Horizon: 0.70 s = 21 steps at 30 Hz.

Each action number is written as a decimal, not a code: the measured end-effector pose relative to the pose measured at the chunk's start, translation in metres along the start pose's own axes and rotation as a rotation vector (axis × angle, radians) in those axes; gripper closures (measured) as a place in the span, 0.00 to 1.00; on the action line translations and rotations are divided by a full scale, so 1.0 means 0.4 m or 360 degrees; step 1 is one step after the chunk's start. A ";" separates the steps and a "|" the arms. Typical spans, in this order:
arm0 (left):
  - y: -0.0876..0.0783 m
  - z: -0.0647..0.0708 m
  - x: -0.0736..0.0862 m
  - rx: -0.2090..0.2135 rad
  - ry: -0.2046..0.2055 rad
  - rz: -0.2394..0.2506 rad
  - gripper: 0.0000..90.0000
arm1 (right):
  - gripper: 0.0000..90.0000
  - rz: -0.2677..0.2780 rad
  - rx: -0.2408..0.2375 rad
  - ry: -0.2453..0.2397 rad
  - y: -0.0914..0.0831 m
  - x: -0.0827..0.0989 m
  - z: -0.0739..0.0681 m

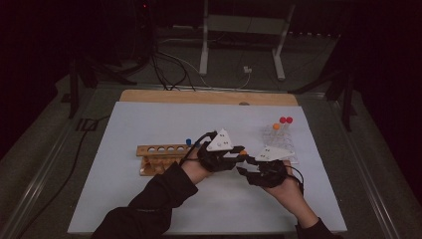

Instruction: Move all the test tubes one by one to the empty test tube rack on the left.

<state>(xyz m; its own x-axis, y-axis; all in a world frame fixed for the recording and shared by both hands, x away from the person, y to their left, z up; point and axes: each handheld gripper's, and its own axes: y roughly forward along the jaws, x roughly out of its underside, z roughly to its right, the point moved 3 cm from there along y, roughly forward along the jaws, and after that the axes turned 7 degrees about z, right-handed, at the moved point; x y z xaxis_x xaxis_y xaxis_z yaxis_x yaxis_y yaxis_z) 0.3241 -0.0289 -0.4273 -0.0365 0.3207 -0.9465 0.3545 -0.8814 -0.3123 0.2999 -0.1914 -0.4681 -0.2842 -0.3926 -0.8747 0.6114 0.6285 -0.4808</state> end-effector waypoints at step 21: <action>-0.174 -0.061 0.005 -0.0198 0.0007 -0.0021 0.79 | 0.00 0.0127 0.0085 0.0150 -0.021 -0.012 0.024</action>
<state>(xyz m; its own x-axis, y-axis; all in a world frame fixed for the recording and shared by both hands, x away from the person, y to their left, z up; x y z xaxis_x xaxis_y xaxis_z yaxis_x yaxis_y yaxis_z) 0.3221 0.0415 -0.4057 -0.0382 0.3337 -0.9419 0.4671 -0.8273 -0.3121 0.3033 -0.2012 -0.4591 -0.3000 -0.2763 -0.9130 0.6726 0.6174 -0.4079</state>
